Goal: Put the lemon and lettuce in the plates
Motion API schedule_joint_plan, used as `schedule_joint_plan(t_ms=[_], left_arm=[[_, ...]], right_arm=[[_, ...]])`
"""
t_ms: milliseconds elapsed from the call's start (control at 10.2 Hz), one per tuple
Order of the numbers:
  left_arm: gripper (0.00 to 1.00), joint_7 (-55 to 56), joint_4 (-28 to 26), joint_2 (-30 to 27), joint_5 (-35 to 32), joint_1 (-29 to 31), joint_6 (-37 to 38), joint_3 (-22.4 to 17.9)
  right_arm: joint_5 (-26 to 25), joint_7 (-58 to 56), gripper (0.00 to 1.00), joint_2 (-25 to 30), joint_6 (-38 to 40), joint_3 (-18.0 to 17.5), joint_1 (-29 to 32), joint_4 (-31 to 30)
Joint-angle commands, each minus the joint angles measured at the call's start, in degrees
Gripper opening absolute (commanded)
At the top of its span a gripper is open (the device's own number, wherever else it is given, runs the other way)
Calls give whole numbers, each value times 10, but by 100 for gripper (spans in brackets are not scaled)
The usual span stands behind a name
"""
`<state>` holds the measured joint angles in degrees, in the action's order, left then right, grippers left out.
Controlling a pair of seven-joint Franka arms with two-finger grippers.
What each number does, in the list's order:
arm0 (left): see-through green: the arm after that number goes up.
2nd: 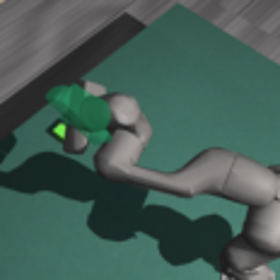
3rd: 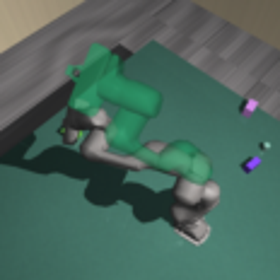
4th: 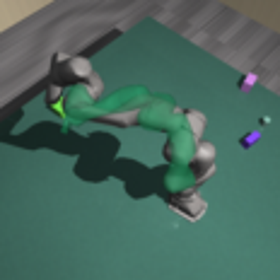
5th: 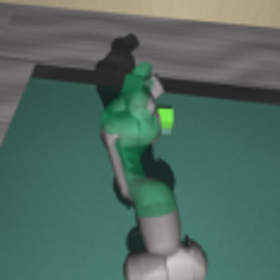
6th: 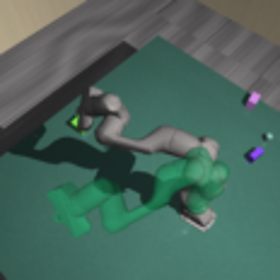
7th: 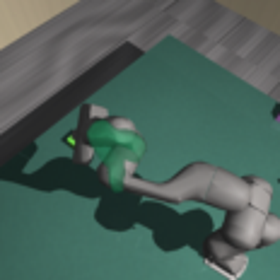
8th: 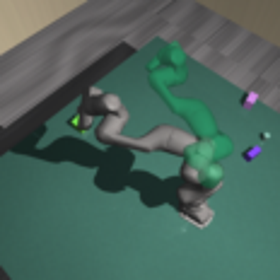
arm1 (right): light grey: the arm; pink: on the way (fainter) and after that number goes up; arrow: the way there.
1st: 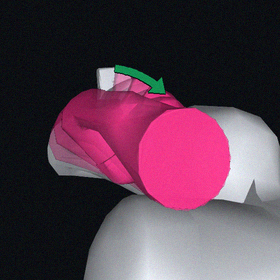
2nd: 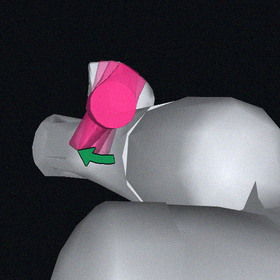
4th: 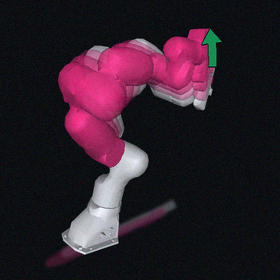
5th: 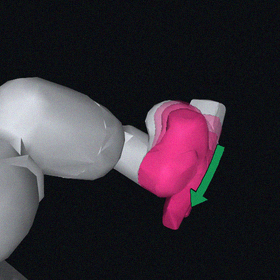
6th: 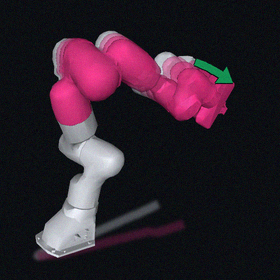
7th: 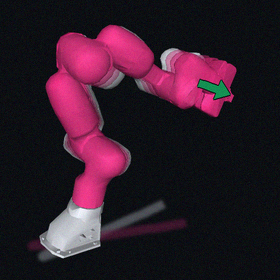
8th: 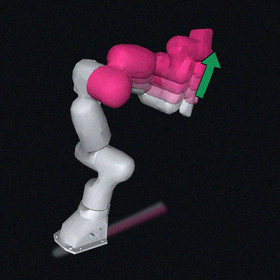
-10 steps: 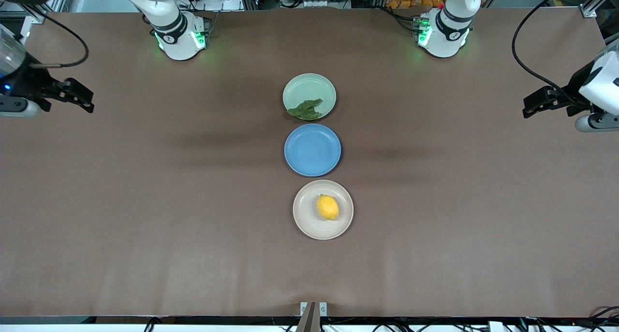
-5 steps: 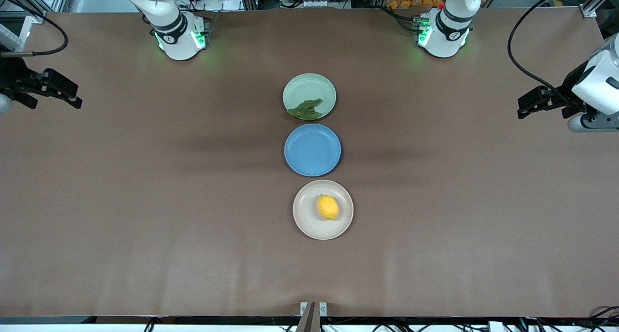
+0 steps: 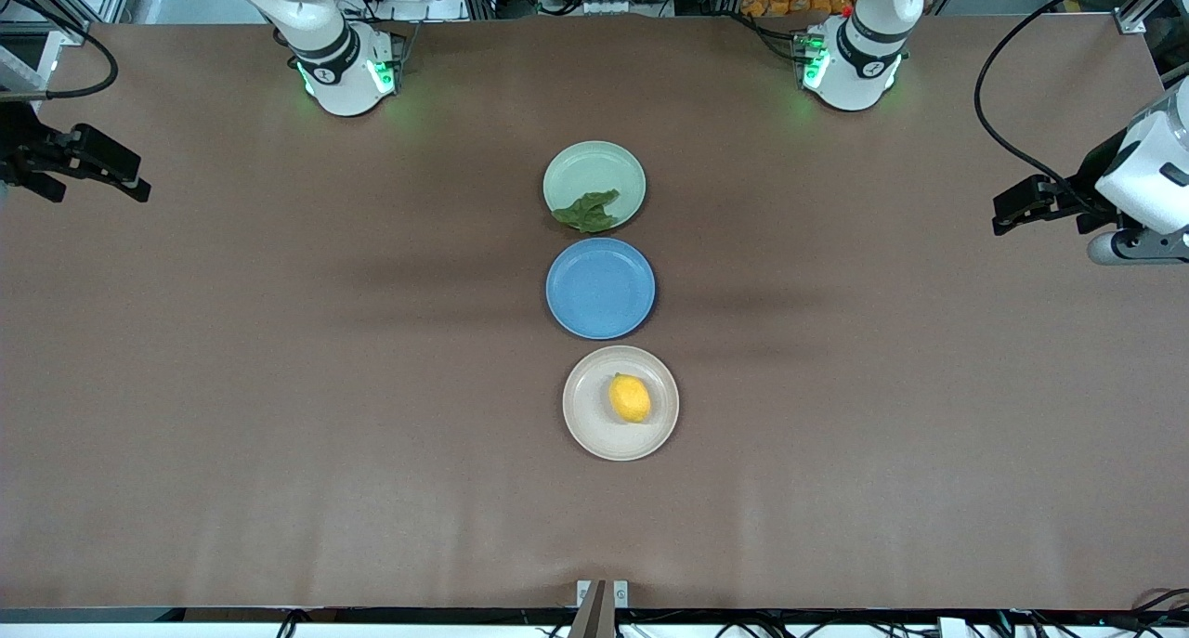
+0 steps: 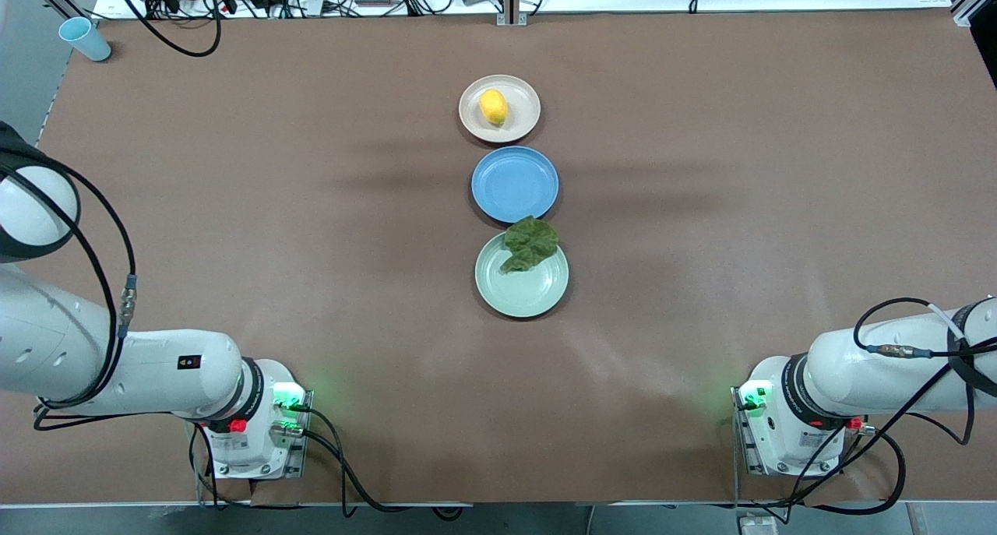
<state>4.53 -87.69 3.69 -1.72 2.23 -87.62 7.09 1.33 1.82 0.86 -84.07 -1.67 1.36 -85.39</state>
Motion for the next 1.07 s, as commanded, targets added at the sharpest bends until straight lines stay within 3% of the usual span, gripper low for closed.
schedule_joint_plan(t_ms=[0, 977], left_arm=[[100, -8, 14, 4, 9, 9, 11, 7], [100, -4, 14, -4, 13, 10, 10, 20]], right_arm=[[-5, -5, 100, -8, 10, -2, 3, 17], [-8, -7, 100, -8, -19, -1, 8, -6]])
